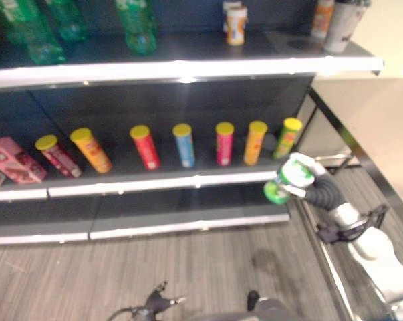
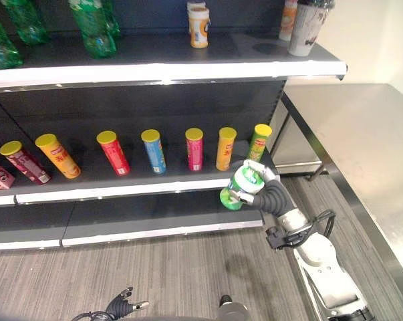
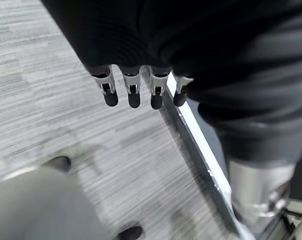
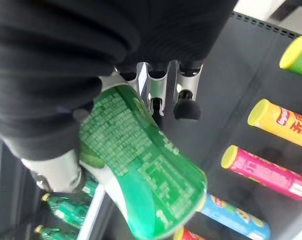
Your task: Put the goods on the table back onto the shelves and tidy them up.
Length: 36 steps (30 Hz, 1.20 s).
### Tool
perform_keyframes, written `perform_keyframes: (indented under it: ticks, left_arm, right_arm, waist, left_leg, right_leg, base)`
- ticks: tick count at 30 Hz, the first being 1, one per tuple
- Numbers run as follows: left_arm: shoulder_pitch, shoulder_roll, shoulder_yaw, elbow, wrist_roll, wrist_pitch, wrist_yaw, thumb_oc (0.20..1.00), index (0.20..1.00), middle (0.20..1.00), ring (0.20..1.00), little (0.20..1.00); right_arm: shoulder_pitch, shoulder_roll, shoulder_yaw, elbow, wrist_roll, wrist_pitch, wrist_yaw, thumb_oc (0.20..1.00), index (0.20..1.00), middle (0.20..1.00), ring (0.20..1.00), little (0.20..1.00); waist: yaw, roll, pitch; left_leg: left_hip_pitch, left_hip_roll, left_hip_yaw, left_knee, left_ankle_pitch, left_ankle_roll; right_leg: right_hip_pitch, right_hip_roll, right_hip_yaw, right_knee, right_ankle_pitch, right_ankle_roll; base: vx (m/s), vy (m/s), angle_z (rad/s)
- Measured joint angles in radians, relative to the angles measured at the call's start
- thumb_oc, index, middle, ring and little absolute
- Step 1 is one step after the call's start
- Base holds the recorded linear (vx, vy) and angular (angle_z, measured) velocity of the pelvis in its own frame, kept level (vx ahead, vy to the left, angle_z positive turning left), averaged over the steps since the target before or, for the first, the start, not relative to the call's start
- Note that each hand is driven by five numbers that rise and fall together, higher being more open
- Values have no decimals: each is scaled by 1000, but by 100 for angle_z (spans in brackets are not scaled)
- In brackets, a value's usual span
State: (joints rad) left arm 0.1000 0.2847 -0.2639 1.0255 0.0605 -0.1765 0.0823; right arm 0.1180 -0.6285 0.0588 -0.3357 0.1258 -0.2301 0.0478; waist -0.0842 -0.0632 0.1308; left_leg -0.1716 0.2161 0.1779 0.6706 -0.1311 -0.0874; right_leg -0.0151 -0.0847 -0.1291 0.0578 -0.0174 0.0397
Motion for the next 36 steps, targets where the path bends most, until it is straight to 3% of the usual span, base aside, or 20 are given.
perform_keyframes:
  ticks: [1, 2, 3, 4, 5, 6, 7, 8, 9, 11, 13, 14, 16, 17, 18, 19, 24, 27, 30, 36]
  left_arm:
    - [33, 23, 41, 43, 0, -32, 8, 1000, 1000, 1000, 1000, 1000]
    - [91, 48, 62, 41, -8, 8, 25, 1000, 1000, 1000, 1000, 1000]
    - [113, 49, 49, 4, 0, 9, 24, 1000, 1000, 1000, 1000, 1000]
    - [116, 25, 33, 3, 1, 15, 22, 1000, 1000, 1000, 1000, 1000]
    - [117, -8, 27, 3, 1, 24, 20, 1000, 1000, 1000, 1000, 1000]
    - [124, -23, 26, -6, 1, 26, 21, 1000, 1000, 1000, 1000, 1000]
    - [129, -21, 23, -10, 8, 26, 13, 1000, 1000, 1000, 1000, 1000]
    - [123, 0, -6, -28, 14, 27, 14, 1000, 1000, 1000, 1000, 1000]
    - [117, 28, -74, -76, 47, 22, 9, 1000, 1000, 1000, 1000, 1000]
    - [119, 16, -90, -74, 72, 15, 0, 1000, 1000, 1000, 1000, 1000]
    - [125, 23, -86, -40, 79, 12, 1, 1000, 1000, 1000, 1000, 1000]
    - [116, 26, -85, -15, 78, 9, 7, 1000, 1000, 1000, 1000, 1000]
    - [107, 21, -68, 24, 80, 18, 11, 1000, 1000, 1000, 1000, 1000]
    - [51, 1, -69, 128, 89, 11, 16, 1000, 1000, 1000, 1000, 1000]
    - [46, 16, -74, 129, 125, 16, 15, 1000, 1000, 1000, 1000, 1000]
    - [46, 18, -64, 121, 141, 21, 16, 1000, 1000, 1000, 1000, 1000]
    - [105, 20, -68, 44, 195, 33, 35, 1000, 1000, 1000, 1000, 1000]
    - [133, 1, -68, 18, 195, 27, 34, 1000, 1000, 1000, 1000, 1000]
    - [126, -7, -66, 37, 195, 27, 33, 1000, 1000, 1000, 1000, 1000]
    - [117, 8, -66, 47, 195, 28, 33, 1000, 1000, 1000, 1000, 1000]
  right_arm:
    - [5, 149, -77, 66, -21, -46, 25, 200, 200, 200, 200, 200]
    - [-30, 310, -134, 154, 8, -9, -48, 200, 200, 200, 200, 200]
    - [-37, 226, -87, 133, 8, -9, -51, 200, 200, 200, 200, 200]
    - [-52, 116, -34, 98, 5, -11, -45, 200, 200, 200, 200, 200]
    - [-42, 30, 25, 58, -1, -13, -32, 200, 200, 200, 200, 200]
    - [-15, 19, 84, 33, -5, -12, -22, 200, 200, 200, 200, 200]
    - [0, 27, 112, 28, -10, -15, -18, 200, 200, 200, 200, 200]
    - [6, 40, 117, 33, -26, -15, -22, 200, 200, 200, 200, 200]
    - [2, 44, 117, 43, -42, -7, -35, 200, 200, 200, 200, 200]
    - [5, 46, 136, 46, -51, 5, -42, 200, 200, 200, 200, 200]
    - [12, 53, 151, 45, -67, 0, -45, 200, 200, 200, 200, 200]
    - [4, 71, 151, 47, -67, -4, -45, 200, 200, 200, 200, 200]
    - [17, 87, 157, 45, -66, -8, -47, 200, 200, 200, 200, 200]
    - [22, 101, 170, 42, -66, -14, -45, 200, 200, 200, 200, 200]
    - [38, 110, 164, 26, -66, -19, -46, 200, 200, 200, 200, 200]
    - [38, 103, 165, 31, -67, -20, -45, 200, 200, 200, 200, 200]
    - [73, 84, 97, -2, -66, -25, -47, 200, 200, 200, 200, 200]
    - [78, 57, 39, -48, -65, -40, -81, 200, 200, 200, 200, 200]
    - [65, 25, 39, -111, -62, -44, -86, 200, 200, 200, 200, 200]
    - [-7, -20, 37, -197, 14, -71, -68, 200, 200, 200, 200, 200]
  waist:
    - [53, -71, 16]
    - [58, -111, -24]
    - [70, -86, -31]
    - [68, -8, -29]
    - [71, 44, -32]
    - [61, 38, -52]
    - [47, 19, -60]
    - [31, 2, -58]
    - [33, 17, -31]
    - [32, 43, -13]
    - [23, 17, -9]
    - [34, -5, -4]
    - [33, -23, -9]
    - [45, -23, -6]
    - [36, -45, -5]
    - [33, -57, -5]
    - [46, -57, -52]
    - [20, -10, -63]
    - [15, -1, -68]
    - [7, -35, -70]
  left_leg:
    - [77, -39, 94, -133, -96, 163]
    - [97, -139, 100, -419, -92, 145]
    - [67, -127, 69, -465, -51, 84]
    - [36, -86, 19, -499, -24, 48]
    - [31, -62, -14, -531, 59, 39]
    - [58, -79, -1, -590, 104, 31]
    - [71, -104, 4, -629, 140, 35]
    - [75, -130, -2, -633, 144, 61]
    - [107, -175, 1, -642, 144, 127]
    - [162, -168, 1, -687, 175, 128]
    - [221, -206, -10, -704, 135, 161]
    - [239, -215, 5, -711, 141, 155]
    - [243, -221, -18, -721, 137, 132]
    - [215, -192, -25, -725, 129, 111]
    - [211, -203, -37, -743, 152, 113]
    - [220, -215, -36, -756, 134, 94]
    - [263, -245, -37, -758, 108, 97]
    - [265, -221, -24, -758, 108, 88]
    - [282, -205, -2, -758, 108, 73]
    - [278, -204, 1, -766, 97, 69]
  right_leg:
    - [46, -37, 28, -2, -25, -62]
    - [64, -84, 70, -39, -18, -61]
    - [50, -72, 63, -35, -28, -23]
    - [50, -26, 62, -36, -30, 6]
    - [48, 3, 73, -39, -30, 17]
    - [45, -13, 80, -46, -33, 28]
    - [44, -29, 73, -51, -28, 36]
    - [40, -46, 68, -27, -16, 74]
    - [-15, -60, 62, 116, -36, 94]
    - [-92, -80, 29, 329, -34, 98]
    - [-139, -138, -1, 457, -18, 104]
    - [-161, -184, -64, 512, -22, 108]
    - [-171, -183, -104, 467, -32, 104]
    - [-146, -87, -86, 153, -64, 110]
    - [-138, -51, -86, -39, -35, 121]
    - [-137, -45, -86, -39, -12, 107]
    - [-57, -33, -69, -116, 156, 38]
    - [-40, -6, -53, -147, 165, 32]
    - [-22, 9, -46, -147, 163, 29]
    - [-26, 11, -39, -147, 161, 28]
  base:
    - [46, 83, -98]
    - [31, 55, -89]
    - [0, 0, -66]
    - [0, 0, -62]
    - [36, 171, -51]
    - [70, 290, -35]
    - [112, 413, -8]
    - [130, 367, -10]
    - [92, 249, -30]
    - [121, 110, -22]
    - [290, 27, 0]
    - [292, -262, -15]
    - [263, -246, 7]
    - [302, -270, 37]
    - [234, -222, 41]
    - [319, -273, 53]
    - [141, -30, 11]
    - [-3, 29, -17]
    - [-14, 25, -7]
    - [-14, 15, 3]
